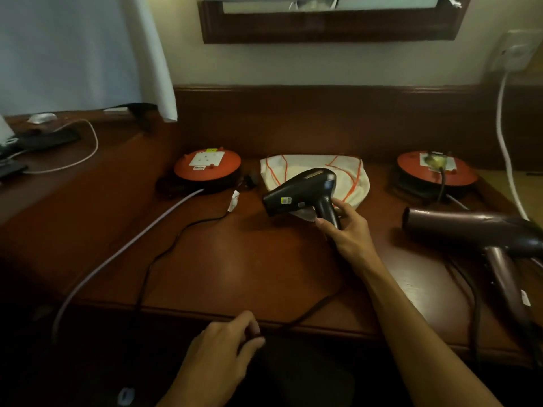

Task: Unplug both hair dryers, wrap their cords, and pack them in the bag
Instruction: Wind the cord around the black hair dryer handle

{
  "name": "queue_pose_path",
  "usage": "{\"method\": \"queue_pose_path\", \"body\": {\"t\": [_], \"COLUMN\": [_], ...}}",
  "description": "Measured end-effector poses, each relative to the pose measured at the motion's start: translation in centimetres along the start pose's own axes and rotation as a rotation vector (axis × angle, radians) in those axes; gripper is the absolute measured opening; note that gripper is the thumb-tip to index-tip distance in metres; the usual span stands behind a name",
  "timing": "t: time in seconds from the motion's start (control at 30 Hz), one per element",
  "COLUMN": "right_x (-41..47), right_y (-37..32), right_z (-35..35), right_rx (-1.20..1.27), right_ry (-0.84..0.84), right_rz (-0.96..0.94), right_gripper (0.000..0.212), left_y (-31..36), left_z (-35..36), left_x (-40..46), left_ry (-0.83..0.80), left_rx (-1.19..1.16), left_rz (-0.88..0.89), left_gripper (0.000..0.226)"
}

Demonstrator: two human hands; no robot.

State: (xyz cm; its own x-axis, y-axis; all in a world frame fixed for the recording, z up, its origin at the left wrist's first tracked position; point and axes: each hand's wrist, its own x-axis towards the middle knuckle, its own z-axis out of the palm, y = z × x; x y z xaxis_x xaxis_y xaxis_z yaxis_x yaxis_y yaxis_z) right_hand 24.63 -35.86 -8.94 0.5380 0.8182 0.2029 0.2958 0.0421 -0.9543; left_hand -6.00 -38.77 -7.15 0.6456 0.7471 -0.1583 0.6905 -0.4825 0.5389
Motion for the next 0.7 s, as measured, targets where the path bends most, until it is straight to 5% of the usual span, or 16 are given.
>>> {"method": "queue_pose_path", "body": {"t": [0.2,0.4,0.53,0.7], "right_x": [-0.5,-1.1,-1.9,-2.4], "right_y": [-0.3,-1.2,-2.0,-2.4], "right_z": [0.3,-0.6,-1.3,-0.5], "right_rx": [-0.027,0.045,0.190,0.080], "right_ry": [-0.060,-0.081,-0.290,-0.551], "right_rz": [-0.028,0.029,0.066,0.078], "right_gripper": [0.057,0.051,0.046,0.050], "left_y": [-0.1,0.3,1.3,3.6], "left_z": [-3.6,-4.6,-5.6,-6.9], "left_x": [3.1,7.1,9.4,11.9], "left_ry": [0.180,0.394,0.551,0.404], "left_rx": [-0.100,0.345,0.536,0.760], "left_rz": [0.207,0.359,0.589,0.570], "left_gripper": [0.012,0.019,0.036,0.057]}}
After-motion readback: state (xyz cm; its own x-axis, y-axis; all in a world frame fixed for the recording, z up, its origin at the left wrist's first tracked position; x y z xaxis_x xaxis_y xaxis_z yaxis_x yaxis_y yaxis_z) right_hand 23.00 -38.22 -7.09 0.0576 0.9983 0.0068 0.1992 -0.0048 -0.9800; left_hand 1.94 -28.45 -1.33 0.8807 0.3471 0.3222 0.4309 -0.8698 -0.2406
